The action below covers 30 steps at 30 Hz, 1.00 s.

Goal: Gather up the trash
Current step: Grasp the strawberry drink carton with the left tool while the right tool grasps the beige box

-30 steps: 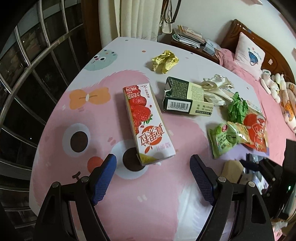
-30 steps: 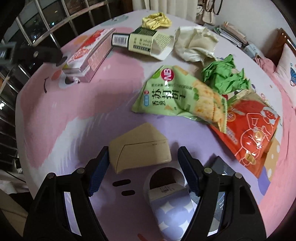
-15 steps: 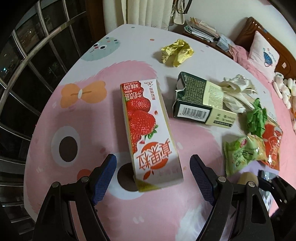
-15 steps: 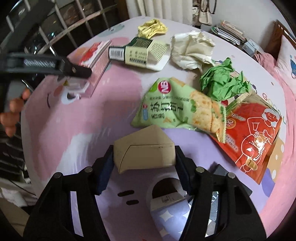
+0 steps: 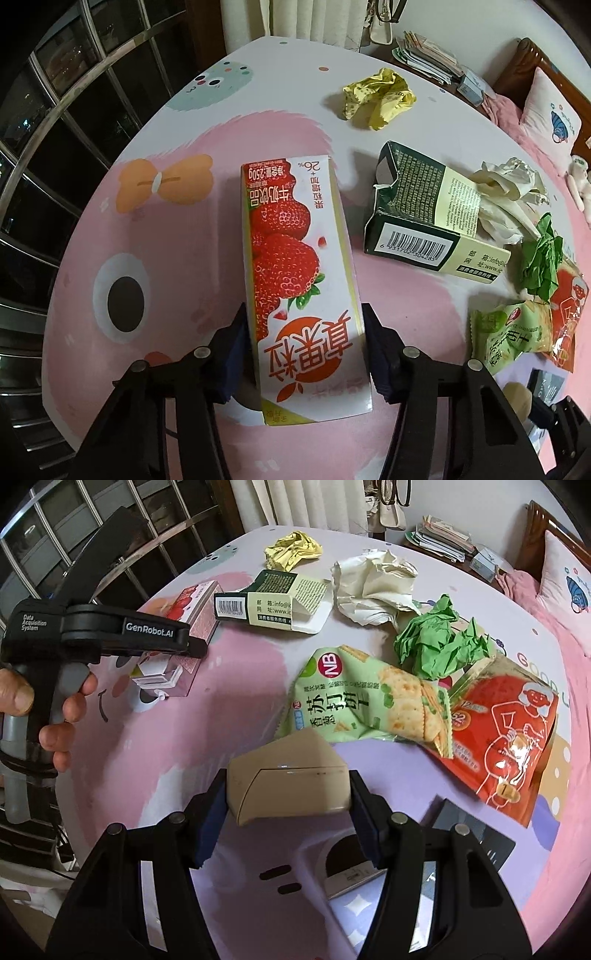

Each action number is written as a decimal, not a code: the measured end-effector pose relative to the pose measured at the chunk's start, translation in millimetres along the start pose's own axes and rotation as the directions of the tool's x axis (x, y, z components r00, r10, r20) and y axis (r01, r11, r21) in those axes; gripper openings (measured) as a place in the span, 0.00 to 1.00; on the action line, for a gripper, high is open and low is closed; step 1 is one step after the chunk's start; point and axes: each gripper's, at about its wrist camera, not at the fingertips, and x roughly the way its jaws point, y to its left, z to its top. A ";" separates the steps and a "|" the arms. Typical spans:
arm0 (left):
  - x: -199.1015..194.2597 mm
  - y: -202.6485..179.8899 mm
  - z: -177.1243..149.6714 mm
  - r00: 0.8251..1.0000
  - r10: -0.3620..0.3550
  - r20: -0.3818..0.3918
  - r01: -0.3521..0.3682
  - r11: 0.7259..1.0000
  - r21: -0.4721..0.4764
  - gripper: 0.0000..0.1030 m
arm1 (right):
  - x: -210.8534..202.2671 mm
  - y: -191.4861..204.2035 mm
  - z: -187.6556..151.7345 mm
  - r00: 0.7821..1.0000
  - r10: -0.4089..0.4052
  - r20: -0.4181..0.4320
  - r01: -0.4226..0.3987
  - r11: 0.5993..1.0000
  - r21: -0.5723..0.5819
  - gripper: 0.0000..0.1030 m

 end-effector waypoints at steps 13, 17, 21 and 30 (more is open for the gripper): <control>-45.7 2.2 -34.6 0.997 -0.052 0.059 0.047 0.996 0.077 0.49 | -26.7 13.0 -20.8 0.999 -0.005 0.036 0.003 0.998 0.064 0.56; -72.5 8.3 -56.2 0.993 -0.088 0.083 0.076 0.988 0.132 0.49 | -41.6 25.6 -29.0 0.998 -0.009 0.060 0.004 0.997 0.080 0.56; -102.0 15.8 -78.5 0.986 -0.129 0.101 0.109 0.976 0.189 0.49 | -58.5 43.9 -39.1 0.996 -0.017 0.086 0.008 0.995 0.096 0.57; -163.5 57.3 -137.7 0.964 -0.241 0.108 0.193 0.922 0.337 0.49 | -100.8 104.5 -68.4 0.986 -0.071 0.151 0.047 0.986 0.157 0.57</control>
